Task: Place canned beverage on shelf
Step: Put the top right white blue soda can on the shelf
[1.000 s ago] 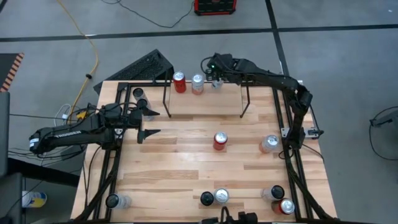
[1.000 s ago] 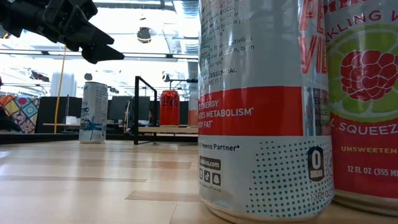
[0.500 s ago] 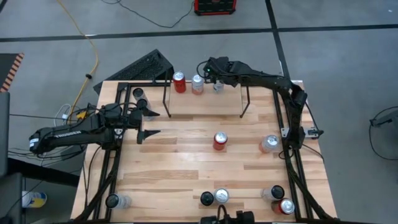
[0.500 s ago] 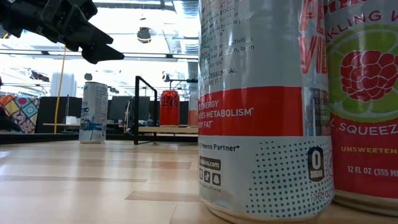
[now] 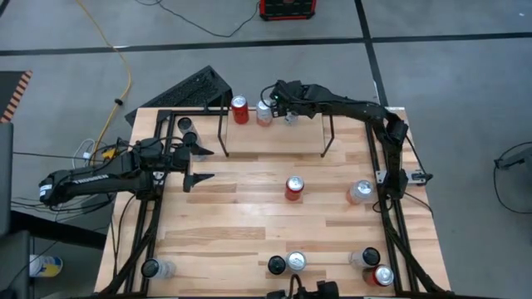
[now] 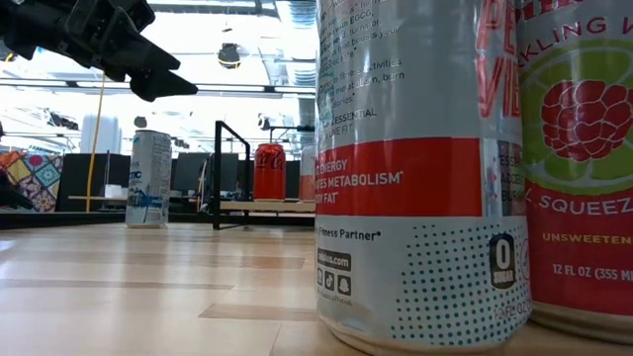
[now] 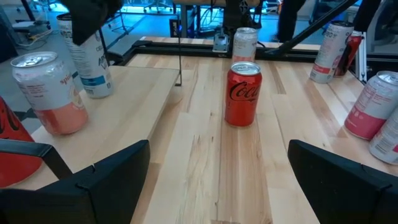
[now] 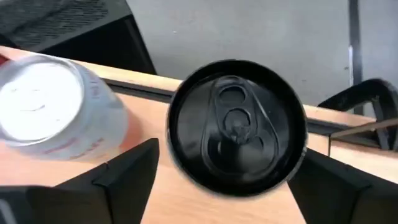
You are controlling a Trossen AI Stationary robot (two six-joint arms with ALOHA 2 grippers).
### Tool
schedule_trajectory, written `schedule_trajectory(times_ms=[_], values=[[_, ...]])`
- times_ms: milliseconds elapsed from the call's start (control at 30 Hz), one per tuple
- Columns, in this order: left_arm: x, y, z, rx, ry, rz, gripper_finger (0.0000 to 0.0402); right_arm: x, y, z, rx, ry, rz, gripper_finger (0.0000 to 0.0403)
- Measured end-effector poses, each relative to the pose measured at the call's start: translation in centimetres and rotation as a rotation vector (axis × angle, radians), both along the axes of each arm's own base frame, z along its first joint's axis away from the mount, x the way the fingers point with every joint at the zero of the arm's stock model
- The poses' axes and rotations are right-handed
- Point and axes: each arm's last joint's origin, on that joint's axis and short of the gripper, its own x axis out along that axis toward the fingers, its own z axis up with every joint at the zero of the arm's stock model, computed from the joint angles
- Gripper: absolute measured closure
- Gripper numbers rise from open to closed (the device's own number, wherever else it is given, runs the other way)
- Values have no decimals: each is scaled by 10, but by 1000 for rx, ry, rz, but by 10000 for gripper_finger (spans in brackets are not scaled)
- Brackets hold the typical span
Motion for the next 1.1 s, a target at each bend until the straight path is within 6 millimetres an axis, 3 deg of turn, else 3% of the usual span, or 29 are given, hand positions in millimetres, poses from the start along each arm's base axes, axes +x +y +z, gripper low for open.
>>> schedule_trajectory(times_ms=[333, 733, 933, 1100], values=[[0, 0, 0, 0, 0, 1, 33, 4, -2, 9, -52, -3, 55, 8], [0, 0, 0, 0, 0, 2, 33, 0, -4, 51, -145, 21, 88, 12], [0, 0, 0, 0, 0, 1, 33, -18, -9, 61, -147, 145, 34, 43], [0, 0, 0, 0, 1, 2, 33, -37, -20, 59, -107, 224, -15, 101]])
